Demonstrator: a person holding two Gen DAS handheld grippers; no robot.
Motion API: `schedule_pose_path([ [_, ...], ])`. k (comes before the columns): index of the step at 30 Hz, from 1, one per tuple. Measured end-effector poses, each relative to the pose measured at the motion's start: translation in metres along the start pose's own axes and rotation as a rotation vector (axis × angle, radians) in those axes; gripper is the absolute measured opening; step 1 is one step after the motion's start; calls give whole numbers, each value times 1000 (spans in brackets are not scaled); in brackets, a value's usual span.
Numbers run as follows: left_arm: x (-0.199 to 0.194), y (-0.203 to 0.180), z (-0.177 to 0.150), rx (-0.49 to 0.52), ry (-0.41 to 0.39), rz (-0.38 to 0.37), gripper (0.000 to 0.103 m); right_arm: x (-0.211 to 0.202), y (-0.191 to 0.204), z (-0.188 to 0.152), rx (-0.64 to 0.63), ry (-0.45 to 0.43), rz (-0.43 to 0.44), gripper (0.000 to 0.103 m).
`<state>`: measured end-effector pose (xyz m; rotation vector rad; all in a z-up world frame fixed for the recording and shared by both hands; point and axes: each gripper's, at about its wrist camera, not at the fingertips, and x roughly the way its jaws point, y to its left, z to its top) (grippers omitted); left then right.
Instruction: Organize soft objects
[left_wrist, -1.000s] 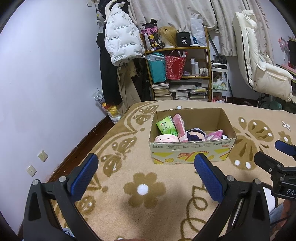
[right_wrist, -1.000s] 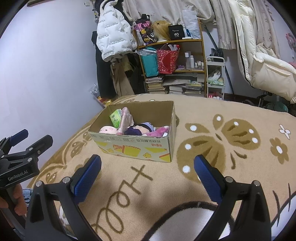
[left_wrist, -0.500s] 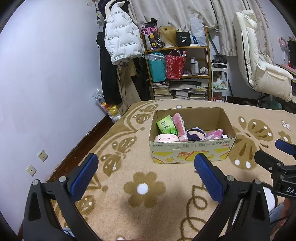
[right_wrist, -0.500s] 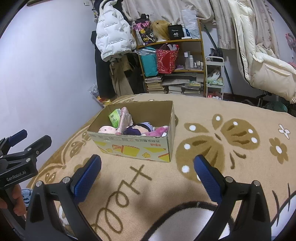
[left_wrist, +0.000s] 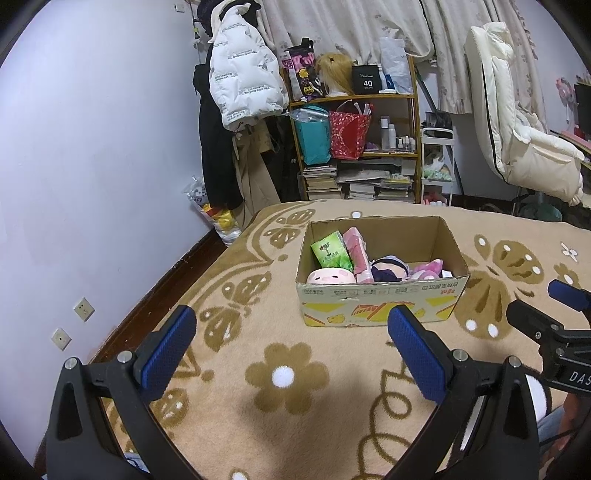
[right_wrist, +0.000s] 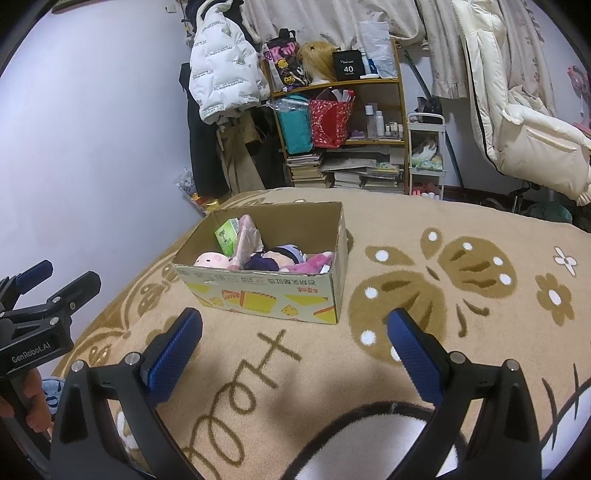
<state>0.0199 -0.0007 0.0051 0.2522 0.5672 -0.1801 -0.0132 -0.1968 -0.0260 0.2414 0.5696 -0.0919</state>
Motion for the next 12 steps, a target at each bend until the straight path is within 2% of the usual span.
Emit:
schedule_pose_path([
  [12,-1,-1,0,4,1,2,102,0,0,1,0,2,2,103],
])
